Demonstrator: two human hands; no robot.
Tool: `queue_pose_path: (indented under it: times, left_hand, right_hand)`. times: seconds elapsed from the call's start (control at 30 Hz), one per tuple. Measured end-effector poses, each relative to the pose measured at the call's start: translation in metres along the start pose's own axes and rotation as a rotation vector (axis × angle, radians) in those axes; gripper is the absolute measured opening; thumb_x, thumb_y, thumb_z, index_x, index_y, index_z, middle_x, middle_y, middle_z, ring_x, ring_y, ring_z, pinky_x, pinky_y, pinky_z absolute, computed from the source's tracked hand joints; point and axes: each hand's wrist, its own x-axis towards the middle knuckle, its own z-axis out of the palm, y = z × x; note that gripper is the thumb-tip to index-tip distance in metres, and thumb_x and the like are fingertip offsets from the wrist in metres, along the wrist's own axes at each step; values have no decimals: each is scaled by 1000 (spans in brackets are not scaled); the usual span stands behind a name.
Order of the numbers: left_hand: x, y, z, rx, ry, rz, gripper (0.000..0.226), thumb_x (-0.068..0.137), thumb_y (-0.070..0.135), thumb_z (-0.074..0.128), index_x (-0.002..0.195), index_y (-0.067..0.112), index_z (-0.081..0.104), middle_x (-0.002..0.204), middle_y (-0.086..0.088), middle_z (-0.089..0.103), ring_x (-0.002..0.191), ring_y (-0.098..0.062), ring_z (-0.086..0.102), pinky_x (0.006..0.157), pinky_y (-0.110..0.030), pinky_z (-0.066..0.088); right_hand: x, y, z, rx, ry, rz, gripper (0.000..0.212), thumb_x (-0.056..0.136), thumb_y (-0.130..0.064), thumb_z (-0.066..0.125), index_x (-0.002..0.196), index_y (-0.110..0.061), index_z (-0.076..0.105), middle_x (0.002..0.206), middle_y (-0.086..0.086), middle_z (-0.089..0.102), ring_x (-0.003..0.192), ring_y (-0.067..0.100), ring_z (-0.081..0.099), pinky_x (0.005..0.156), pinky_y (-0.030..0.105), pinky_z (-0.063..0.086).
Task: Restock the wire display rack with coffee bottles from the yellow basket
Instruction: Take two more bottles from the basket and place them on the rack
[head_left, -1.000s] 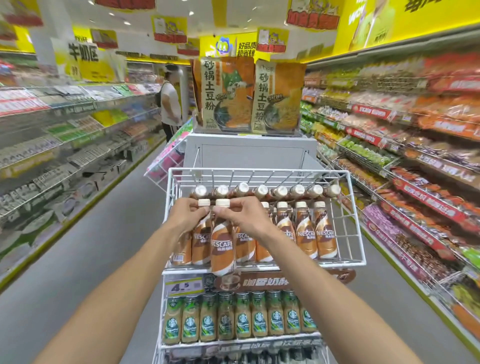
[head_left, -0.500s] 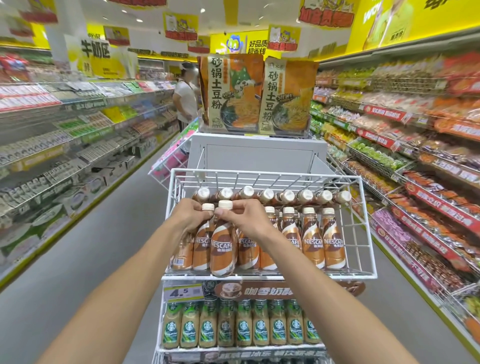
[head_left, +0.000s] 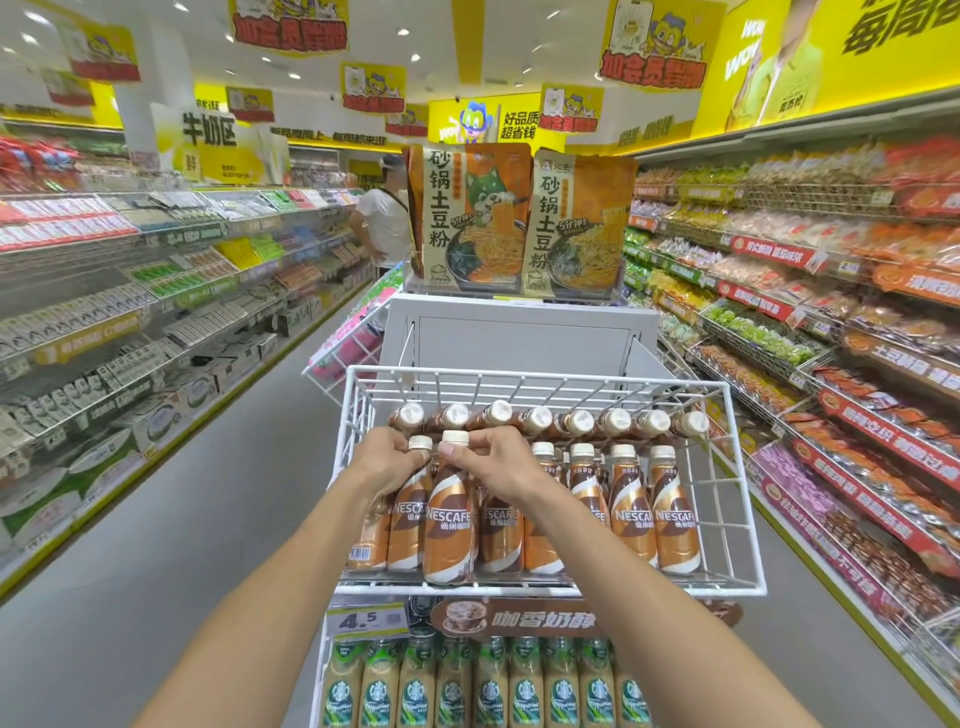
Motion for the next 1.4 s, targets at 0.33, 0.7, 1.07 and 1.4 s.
queue_pose_path:
  times: [0.33, 0.7, 1.07, 1.4]
  left_hand:
    - [-7, 4, 1, 21, 13, 20, 31, 92, 29, 73, 72, 5, 67, 79, -15, 73, 77, -31, 66, 74, -39, 53]
    - [-6, 6, 3, 132, 26, 37, 37, 91, 25, 74, 62, 10, 55, 56, -2, 54, 55, -15, 49, 50, -28, 35]
    - [-13, -5, -3, -10, -82, 101, 19, 84, 21, 81, 84, 19, 62, 76, 7, 71, 83, -21, 73, 86, -41, 61]
    - [-17, -8, 4, -109, -51, 58, 81, 83, 17, 83, 149, -3, 41, 147, -20, 55, 134, -31, 54, 115, -40, 43]
  right_hand:
    - [-2, -8, 3, 28, -17, 64, 55, 90, -48, 78, 122, -3, 75, 116, 11, 79, 113, 26, 74, 104, 47, 57]
    - [-5, -1, 0, 47, -37, 21, 36, 91, -47, 78, 104, -13, 81, 88, -4, 82, 75, -1, 74, 71, 18, 53]
    - [1, 3, -2, 16, -48, 9, 29, 92, -44, 78, 94, -15, 80, 87, 0, 82, 62, -7, 68, 60, 11, 50]
    - [-20, 4, -42, -8, -55, 60, 21, 95, -41, 74, 95, -20, 78, 74, -18, 78, 73, -2, 72, 60, 6, 51]
